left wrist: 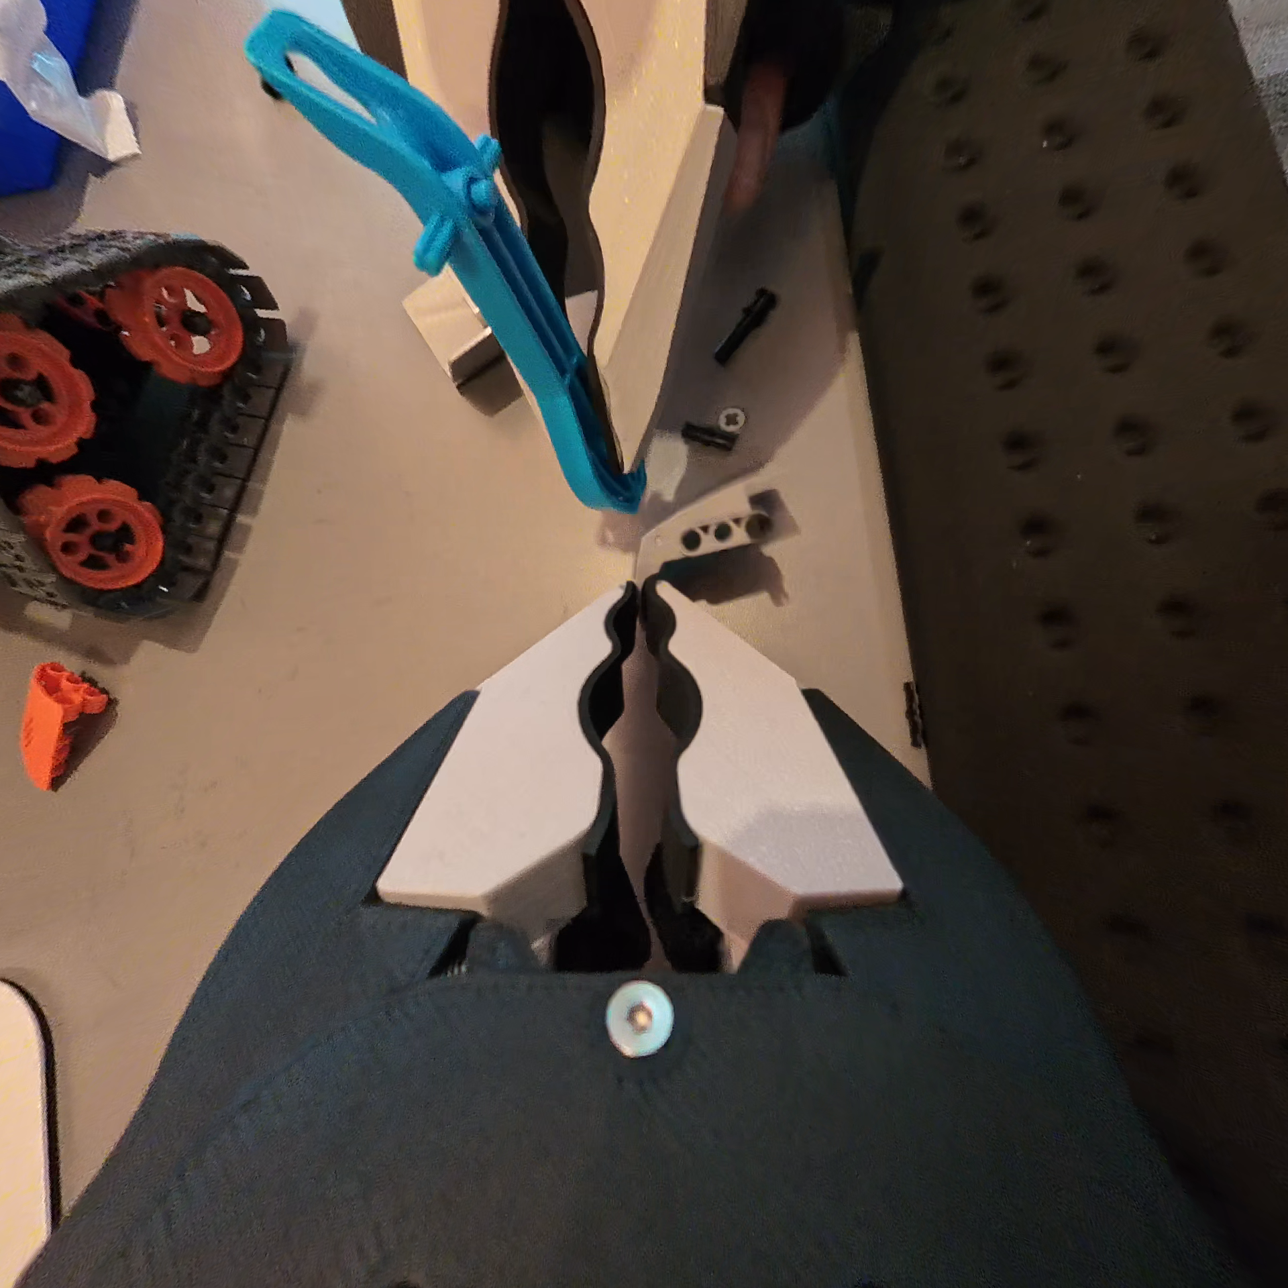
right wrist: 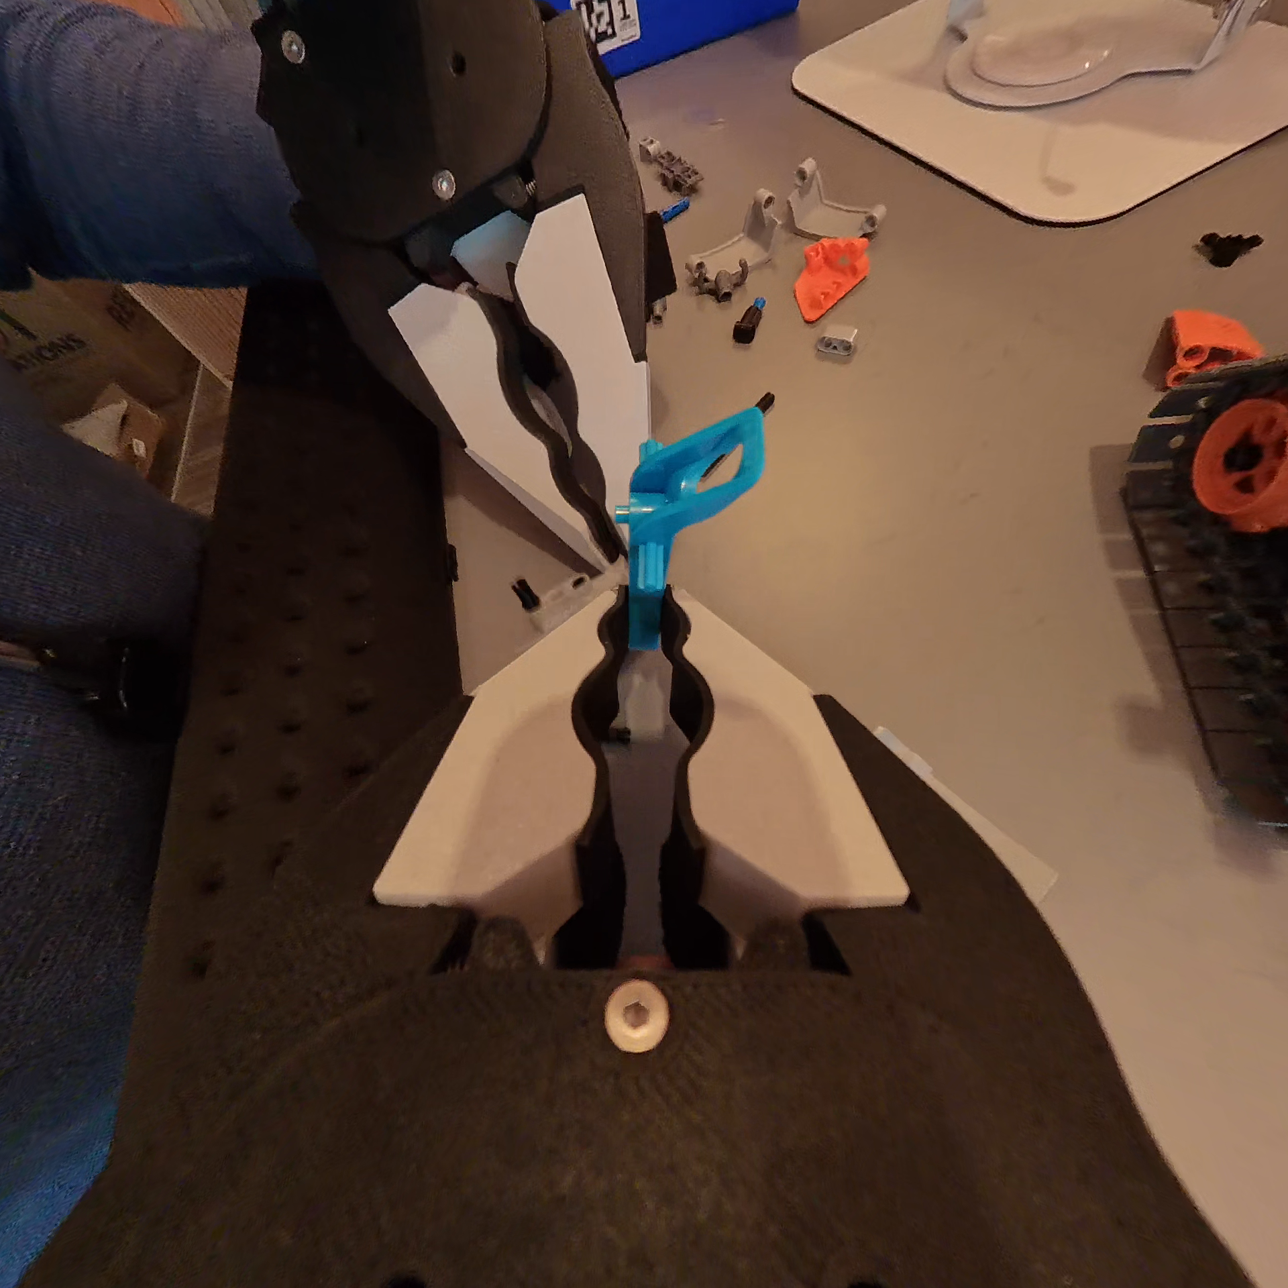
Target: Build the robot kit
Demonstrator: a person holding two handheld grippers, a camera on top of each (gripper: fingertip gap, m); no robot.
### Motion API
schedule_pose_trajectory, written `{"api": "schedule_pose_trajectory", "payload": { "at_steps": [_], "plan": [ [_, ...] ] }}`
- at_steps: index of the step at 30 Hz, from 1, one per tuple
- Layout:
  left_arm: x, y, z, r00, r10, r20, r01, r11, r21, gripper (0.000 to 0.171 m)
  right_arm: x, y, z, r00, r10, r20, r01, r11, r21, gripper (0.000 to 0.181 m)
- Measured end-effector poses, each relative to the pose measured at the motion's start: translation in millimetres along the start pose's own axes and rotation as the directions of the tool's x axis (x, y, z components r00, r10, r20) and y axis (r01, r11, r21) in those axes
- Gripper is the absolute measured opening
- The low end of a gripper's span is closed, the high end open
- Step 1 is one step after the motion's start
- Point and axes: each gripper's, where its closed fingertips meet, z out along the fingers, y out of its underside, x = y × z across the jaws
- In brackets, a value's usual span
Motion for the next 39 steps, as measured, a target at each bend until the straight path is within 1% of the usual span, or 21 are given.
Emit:
{"api": "schedule_pose_trajectory", "payload": {
  "at_steps": [3,5,7,8,11,14,23,28,30,33,36,39],
  "plan": [
    [-3,0,1,0.998,-0.056,-0.007,0.055,0.997,-0.061,0.0,1,-7,-7,0.999,0.039,0.003,-0.039,0.998,0.054,0.006],
    [-6,-4,0,0.994,-0.105,-0.015,0.103,0.99,-0.098,0.0,-3,-13,-13,0.998,0.059,0.032,-0.061,0.994,0.09,0.006],
    [-10,-7,1,0.993,-0.117,-0.016,0.114,0.983,-0.145,0.0,-12,-19,-17,0.996,0.05,0.071,-0.058,0.991,0.121,0.006],
    [-7,-9,2,0.991,-0.129,-0.042,0.12,0.978,-0.17,0.0,-12,-18,-17,0.997,0.041,0.061,-0.048,0.992,0.113,0.006],
    [-8,-8,8,0.989,-0.131,-0.062,0.112,0.963,-0.244,0.0,-9,-7,-12,0.999,0.033,0.041,-0.036,0.997,0.07,0.006],
    [-5,-9,12,0.978,-0.186,-0.096,0.155,0.951,-0.267,0.0,-5,-2,-13,0.997,0.065,0.039,-0.068,0.995,0.077,0.006],
    [-7,-14,17,0.97,-0.209,-0.122,0.177,0.957,-0.231,0.0,-2,0,-17,0.996,0.082,0.035,-0.084,0.995,0.06,0.006],
    [-11,-14,18,0.971,-0.203,-0.126,0.172,0.96,-0.219,0.0,2,0,-18,0.994,0.099,0.035,-0.1,0.995,0.027,0.006],
    [-11,-15,19,0.966,-0.214,-0.141,0.184,0.963,-0.199,0.0,4,0,-19,0.993,0.114,0.041,-0.114,0.993,0.017,0.006],
    [-12,-16,21,0.968,-0.199,-0.153,0.177,0.973,-0.145,0.006,9,4,-20,0.985,0.162,0.051,-0.163,0.987,0.008,0.006],
    [-14,-18,23,0.965,-0.214,-0.154,0.204,0.976,-0.078,0.006,12,4,-22,0.98,0.187,0.065,-0.188,0.982,0.014,0.006],
    [-16,-18,24,0.964,-0.222,-0.15,0.219,0.975,-0.036,0.005,13,4,-22,0.983,0.175,0.06,-0.176,0.984,0.006,0.006]
  ]
}}
